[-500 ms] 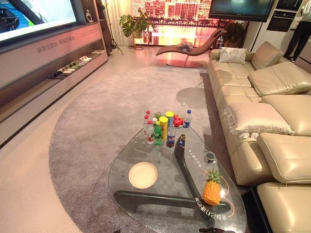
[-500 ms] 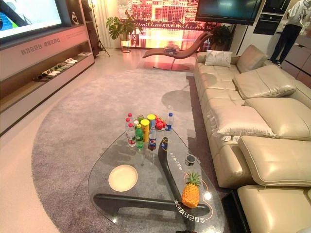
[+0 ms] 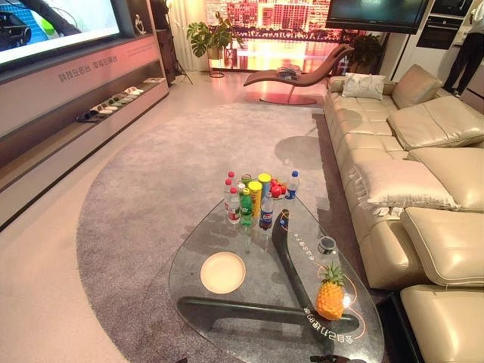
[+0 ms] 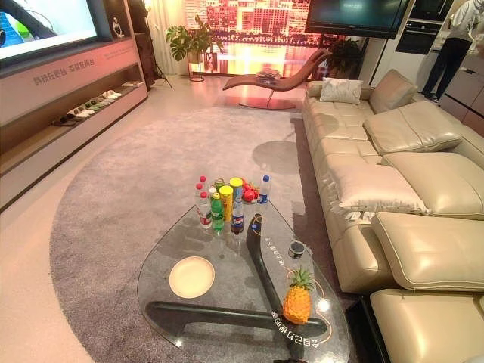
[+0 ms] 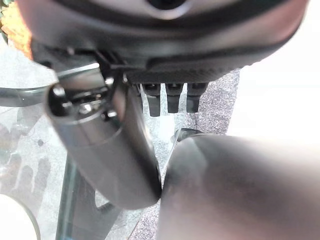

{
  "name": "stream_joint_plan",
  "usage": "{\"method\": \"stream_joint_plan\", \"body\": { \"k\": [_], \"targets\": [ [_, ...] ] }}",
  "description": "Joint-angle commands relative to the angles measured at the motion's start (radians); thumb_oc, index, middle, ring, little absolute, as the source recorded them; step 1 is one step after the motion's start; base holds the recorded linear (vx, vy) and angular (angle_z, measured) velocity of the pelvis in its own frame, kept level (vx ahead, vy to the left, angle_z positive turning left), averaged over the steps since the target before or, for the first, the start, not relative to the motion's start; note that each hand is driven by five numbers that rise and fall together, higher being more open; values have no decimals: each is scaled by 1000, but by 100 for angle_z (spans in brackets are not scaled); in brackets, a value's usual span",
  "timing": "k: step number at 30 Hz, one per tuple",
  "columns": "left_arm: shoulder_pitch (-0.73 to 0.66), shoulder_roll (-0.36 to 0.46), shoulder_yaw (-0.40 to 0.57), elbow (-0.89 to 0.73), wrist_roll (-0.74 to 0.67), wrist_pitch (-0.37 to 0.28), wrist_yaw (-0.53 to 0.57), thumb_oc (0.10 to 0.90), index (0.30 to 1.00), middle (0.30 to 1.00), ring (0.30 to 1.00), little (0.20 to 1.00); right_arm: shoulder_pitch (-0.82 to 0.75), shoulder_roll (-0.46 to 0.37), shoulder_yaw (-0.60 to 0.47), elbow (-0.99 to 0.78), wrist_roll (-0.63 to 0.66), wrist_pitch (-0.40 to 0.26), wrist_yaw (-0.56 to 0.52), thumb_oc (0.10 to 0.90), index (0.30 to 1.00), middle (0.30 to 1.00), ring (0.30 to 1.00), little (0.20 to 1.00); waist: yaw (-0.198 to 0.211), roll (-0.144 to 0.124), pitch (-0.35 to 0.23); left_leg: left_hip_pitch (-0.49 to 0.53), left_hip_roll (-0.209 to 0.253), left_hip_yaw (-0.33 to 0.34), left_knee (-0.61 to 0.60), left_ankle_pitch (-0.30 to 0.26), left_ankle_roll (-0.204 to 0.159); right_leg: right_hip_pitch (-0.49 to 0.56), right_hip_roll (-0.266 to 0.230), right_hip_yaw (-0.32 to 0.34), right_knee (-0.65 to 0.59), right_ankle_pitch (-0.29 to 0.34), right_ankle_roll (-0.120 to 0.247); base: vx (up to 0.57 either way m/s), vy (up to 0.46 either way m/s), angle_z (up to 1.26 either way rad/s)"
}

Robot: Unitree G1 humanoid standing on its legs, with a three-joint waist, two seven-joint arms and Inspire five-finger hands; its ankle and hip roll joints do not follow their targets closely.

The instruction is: Pick up the fruit to the plate

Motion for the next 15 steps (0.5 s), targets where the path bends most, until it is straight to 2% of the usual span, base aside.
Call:
{"method": "stream_joint_plan", "body": {
  "k": [1,9,12,15],
  "targets": [
    [-72,-28,-22,42,-12,-1,1,800,900,900,900,900,-12,10,40,76,-52,38,-11,800,900,900,900,900,17,-23,37,23,-22,3,5,-77,-7,-5,-60,-4,4,-1,77,0,0,0],
    [-71,-26,-21,47,1,3,30,800,900,900,900,900,-14,-1,44,76,-101,33,-87,800,900,900,900,900,18,-23,50,17,-23,1,5,-74,-6,-11,-61,0,4,2,79,0,0,0],
    [-71,-22,-13,47,0,-57,113,800,900,900,900,900,-12,-5,39,76,-97,30,-142,800,900,900,900,900,17,-25,62,11,-22,4,5,-71,-6,-18,-60,6,4,6,81,0,0,0],
    [-77,-14,-4,39,-7,-73,141,800,900,900,900,900,-17,-11,37,70,-78,26,-188,800,900,900,900,900,17,-28,79,-5,-20,7,11,-69,-6,-32,-60,11,4,11,81,-21,-1,0]
  ]
}}
